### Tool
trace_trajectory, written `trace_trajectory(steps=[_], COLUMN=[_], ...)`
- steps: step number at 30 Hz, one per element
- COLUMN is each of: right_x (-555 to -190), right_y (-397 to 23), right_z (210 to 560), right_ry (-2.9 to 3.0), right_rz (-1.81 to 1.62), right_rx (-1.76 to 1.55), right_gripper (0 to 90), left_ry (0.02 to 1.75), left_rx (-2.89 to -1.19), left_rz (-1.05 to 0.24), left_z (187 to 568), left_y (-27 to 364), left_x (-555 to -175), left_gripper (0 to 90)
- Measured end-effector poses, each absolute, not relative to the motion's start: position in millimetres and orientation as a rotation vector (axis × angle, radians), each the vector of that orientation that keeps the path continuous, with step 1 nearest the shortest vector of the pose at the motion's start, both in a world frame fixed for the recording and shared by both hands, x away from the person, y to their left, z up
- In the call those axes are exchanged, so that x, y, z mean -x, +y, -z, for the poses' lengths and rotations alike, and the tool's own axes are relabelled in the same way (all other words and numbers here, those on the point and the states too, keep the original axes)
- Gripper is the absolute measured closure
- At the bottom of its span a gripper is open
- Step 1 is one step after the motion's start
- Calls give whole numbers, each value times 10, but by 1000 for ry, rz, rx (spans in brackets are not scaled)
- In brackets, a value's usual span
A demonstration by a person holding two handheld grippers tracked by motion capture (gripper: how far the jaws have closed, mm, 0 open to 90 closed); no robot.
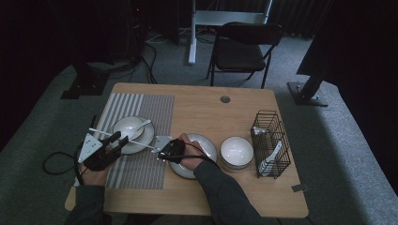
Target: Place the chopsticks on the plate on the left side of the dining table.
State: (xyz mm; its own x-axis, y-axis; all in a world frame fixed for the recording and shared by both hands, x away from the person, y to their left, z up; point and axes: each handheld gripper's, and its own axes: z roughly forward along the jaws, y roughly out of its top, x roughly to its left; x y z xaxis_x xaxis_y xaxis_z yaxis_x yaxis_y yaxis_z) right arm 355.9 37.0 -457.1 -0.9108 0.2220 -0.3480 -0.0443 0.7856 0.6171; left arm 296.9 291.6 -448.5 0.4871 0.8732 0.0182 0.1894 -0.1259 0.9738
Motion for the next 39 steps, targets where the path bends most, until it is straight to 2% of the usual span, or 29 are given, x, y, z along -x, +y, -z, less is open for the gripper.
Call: trace_trajectory(steps=[39], right_x=[-3821], right_y=[655], right_z=[4792], right_ry=[2691], right_rz=[-822], right_rx=[-128], right_gripper=[865], left_ry=[978], left_rx=[-1552], left_rz=[-779], left_z=[4509], left_y=[3086], left_x=[-2897], left_gripper=[615])
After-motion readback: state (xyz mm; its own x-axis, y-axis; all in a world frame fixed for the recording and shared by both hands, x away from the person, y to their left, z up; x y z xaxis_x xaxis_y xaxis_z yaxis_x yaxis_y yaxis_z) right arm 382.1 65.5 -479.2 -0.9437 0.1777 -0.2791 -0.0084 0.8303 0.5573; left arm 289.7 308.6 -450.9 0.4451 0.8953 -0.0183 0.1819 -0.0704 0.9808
